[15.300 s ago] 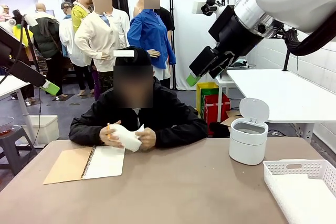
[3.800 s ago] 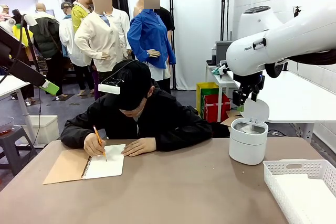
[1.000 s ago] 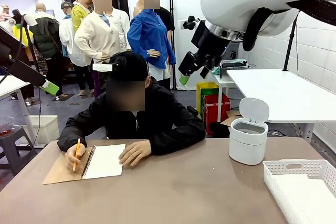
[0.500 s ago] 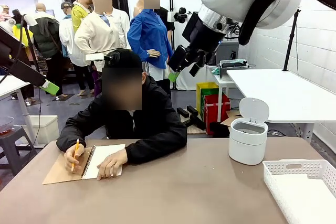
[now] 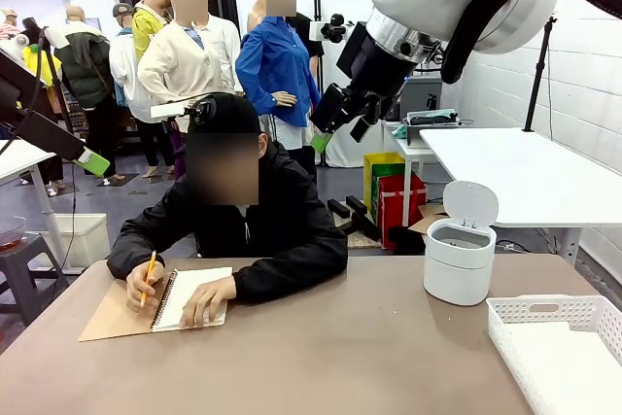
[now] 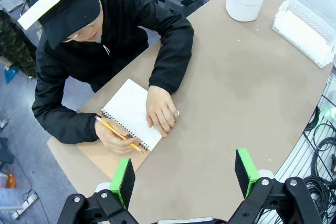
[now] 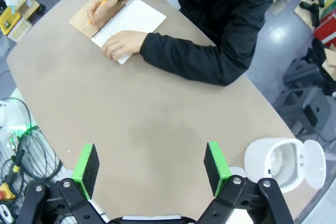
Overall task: Sort the paper based on its condition.
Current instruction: If a person hands you a paper, place it in the Organizing basket , and if it's crumpled, put it in the Trash can.
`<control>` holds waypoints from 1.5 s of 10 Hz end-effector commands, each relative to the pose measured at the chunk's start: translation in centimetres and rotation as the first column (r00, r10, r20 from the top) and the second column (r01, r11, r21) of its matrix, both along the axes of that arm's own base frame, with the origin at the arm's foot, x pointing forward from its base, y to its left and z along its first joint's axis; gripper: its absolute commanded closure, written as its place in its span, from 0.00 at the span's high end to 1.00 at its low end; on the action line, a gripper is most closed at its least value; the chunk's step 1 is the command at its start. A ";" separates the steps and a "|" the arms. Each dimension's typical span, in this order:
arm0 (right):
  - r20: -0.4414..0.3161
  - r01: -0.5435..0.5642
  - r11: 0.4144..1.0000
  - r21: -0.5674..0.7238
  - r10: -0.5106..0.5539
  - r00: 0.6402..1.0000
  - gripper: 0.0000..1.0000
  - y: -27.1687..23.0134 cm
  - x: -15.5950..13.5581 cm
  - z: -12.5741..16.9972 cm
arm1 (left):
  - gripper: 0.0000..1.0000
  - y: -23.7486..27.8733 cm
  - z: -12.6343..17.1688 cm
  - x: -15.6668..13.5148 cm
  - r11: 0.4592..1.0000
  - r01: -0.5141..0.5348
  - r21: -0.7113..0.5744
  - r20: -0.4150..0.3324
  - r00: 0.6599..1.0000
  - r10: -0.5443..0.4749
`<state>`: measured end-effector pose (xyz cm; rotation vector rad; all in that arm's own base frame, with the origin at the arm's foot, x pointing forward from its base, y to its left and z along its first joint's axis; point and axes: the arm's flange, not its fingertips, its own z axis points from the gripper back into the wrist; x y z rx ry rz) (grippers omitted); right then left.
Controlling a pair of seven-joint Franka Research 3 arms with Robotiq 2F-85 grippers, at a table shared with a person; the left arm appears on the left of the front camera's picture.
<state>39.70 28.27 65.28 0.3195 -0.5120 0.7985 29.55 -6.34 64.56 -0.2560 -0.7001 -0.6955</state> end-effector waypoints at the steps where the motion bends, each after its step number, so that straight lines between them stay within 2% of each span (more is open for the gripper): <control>1: 0.001 0.002 1.000 -0.004 -0.002 1.000 1.00 0.0 0.0 0.0 | 1.00 0.1 0.1 0.0 1.000 -0.004 -0.005 0.001 1.000 0.004; 15: 0.001 0.002 1.000 -0.004 -0.002 1.000 1.00 0.0 0.0 0.0 | 1.00 0.1 0.1 0.0 1.000 -0.004 -0.005 0.001 1.000 0.004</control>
